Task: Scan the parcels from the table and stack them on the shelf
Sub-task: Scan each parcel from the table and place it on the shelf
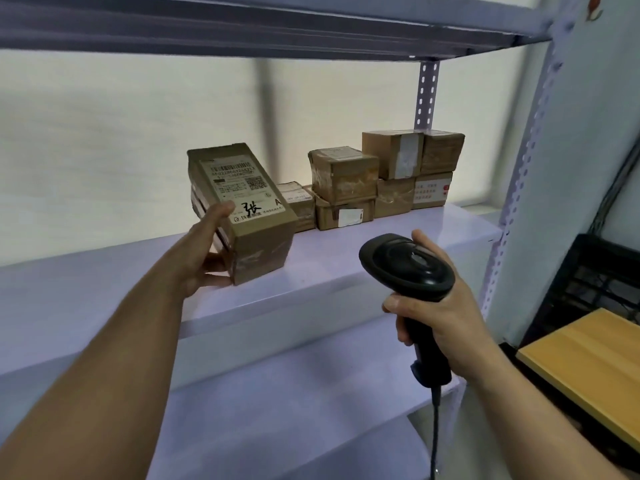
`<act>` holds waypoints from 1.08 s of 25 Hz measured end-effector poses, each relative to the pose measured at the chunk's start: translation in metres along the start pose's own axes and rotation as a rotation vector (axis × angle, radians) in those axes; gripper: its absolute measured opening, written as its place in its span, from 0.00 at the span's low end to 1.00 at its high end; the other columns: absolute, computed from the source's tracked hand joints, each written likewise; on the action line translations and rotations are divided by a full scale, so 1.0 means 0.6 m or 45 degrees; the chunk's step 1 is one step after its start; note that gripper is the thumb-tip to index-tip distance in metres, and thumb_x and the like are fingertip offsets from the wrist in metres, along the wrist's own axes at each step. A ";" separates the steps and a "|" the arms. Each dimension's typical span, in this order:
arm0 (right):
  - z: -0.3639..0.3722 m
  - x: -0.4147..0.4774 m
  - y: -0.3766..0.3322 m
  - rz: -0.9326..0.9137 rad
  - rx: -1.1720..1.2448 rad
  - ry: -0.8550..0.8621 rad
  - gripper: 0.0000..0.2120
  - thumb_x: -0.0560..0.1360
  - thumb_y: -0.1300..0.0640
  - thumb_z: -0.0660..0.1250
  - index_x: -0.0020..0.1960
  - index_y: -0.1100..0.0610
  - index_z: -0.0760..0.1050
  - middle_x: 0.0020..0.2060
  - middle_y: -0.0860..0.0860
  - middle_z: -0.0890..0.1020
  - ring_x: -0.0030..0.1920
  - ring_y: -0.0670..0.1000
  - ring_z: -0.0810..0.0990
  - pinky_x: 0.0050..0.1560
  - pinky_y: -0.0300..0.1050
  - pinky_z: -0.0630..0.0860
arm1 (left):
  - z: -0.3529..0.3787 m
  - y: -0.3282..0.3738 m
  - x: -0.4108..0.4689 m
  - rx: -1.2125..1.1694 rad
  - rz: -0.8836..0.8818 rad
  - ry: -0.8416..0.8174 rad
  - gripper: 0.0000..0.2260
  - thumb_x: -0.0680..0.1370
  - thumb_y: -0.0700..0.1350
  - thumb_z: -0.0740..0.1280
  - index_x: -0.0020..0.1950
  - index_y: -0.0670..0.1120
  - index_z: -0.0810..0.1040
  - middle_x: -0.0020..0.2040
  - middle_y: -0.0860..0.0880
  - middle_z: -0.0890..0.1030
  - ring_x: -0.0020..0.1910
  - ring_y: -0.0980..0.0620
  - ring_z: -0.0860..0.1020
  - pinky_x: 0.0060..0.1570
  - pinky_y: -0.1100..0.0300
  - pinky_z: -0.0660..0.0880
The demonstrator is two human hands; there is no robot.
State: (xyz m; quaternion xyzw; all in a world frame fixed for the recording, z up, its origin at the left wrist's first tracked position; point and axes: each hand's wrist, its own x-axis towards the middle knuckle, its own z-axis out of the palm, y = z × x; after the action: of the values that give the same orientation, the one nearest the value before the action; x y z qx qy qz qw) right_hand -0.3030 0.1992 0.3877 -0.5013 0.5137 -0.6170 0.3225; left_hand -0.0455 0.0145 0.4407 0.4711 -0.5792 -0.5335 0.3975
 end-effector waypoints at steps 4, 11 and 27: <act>0.011 0.017 -0.001 -0.007 0.003 0.003 0.46 0.68 0.72 0.73 0.74 0.39 0.61 0.47 0.52 0.84 0.28 0.59 0.76 0.31 0.51 0.76 | 0.003 0.017 0.005 -0.056 -0.011 -0.036 0.18 0.74 0.67 0.61 0.58 0.60 0.76 0.53 0.43 0.83 0.51 0.41 0.82 0.52 0.44 0.79; -0.031 0.006 -0.002 -0.029 -0.028 0.078 0.46 0.65 0.70 0.77 0.70 0.34 0.64 0.50 0.59 0.82 0.27 0.59 0.77 0.30 0.48 0.76 | 0.115 0.032 -0.007 -0.101 -0.021 -0.276 0.20 0.72 0.67 0.62 0.57 0.57 0.78 0.52 0.41 0.83 0.51 0.40 0.83 0.54 0.41 0.78; -0.324 -0.073 -0.027 0.052 -0.064 0.414 0.53 0.58 0.65 0.81 0.76 0.42 0.60 0.45 0.54 0.85 0.26 0.58 0.76 0.25 0.48 0.76 | 0.520 0.118 0.024 -0.163 -0.330 -0.571 0.29 0.69 0.67 0.69 0.62 0.52 0.72 0.48 0.38 0.80 0.47 0.38 0.81 0.37 0.46 0.80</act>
State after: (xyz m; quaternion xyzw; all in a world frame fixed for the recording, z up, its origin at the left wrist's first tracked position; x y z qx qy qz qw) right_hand -0.4731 0.3036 0.3967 -0.3924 0.5845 -0.6702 0.2349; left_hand -0.3580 0.0753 0.4743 0.3851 -0.5527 -0.7066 0.2165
